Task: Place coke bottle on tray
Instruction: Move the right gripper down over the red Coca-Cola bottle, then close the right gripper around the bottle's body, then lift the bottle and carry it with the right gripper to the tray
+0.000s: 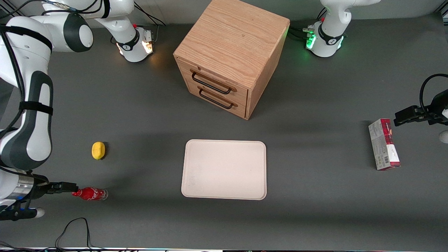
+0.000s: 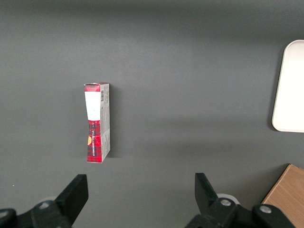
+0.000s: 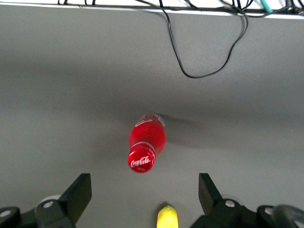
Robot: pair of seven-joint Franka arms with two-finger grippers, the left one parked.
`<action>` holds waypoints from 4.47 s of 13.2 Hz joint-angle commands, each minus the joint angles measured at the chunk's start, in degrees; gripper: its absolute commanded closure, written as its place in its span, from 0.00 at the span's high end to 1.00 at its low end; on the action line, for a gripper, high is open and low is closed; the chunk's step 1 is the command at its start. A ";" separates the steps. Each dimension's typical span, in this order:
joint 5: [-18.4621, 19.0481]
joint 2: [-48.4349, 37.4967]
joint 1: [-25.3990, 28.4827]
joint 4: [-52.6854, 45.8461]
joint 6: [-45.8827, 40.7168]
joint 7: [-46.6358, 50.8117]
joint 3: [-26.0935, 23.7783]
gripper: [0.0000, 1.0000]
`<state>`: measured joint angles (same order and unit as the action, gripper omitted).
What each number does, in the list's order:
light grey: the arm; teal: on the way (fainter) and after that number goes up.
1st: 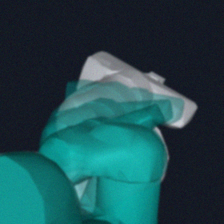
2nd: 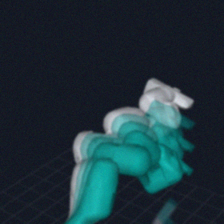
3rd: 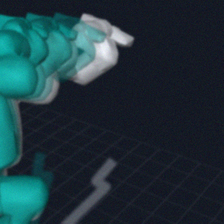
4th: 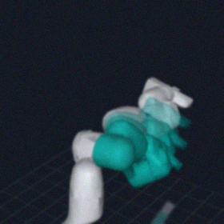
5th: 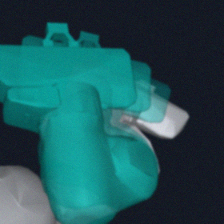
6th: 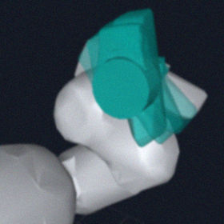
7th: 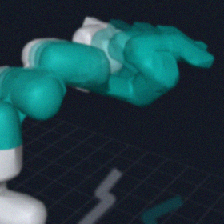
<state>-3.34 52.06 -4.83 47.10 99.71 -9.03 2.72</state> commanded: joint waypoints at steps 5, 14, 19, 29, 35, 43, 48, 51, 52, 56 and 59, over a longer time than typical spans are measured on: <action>1.05 1.46 0.79 0.53 3.37 -0.64 0.00 1.00; 1.23 2.69 1.49 2.11 6.28 -0.99 0.00 0.97; 2.46 2.25 1.49 2.91 6.28 -1.87 0.09 0.53; 2.37 -0.63 2.01 2.91 4.88 -1.34 0.09 0.00; 2.46 -26.25 2.72 26.03 -3.93 -1.95 0.18 0.00; 2.46 -44.86 5.79 45.63 -2.60 0.06 0.00 0.00; 2.19 -34.62 16.14 30.49 -7.92 16.02 -0.17 0.00; 1.58 -18.36 22.30 6.94 -15.16 30.25 -0.26 0.00; 1.49 -14.66 23.71 2.69 -14.55 34.56 -1.30 0.00; 1.84 -8.66 24.86 0.45 -4.73 44.61 -5.89 0.00; 2.37 -5.14 26.62 0.54 0.37 45.07 -5.53 0.00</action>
<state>-1.59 44.13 20.96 51.19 98.40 34.02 -2.76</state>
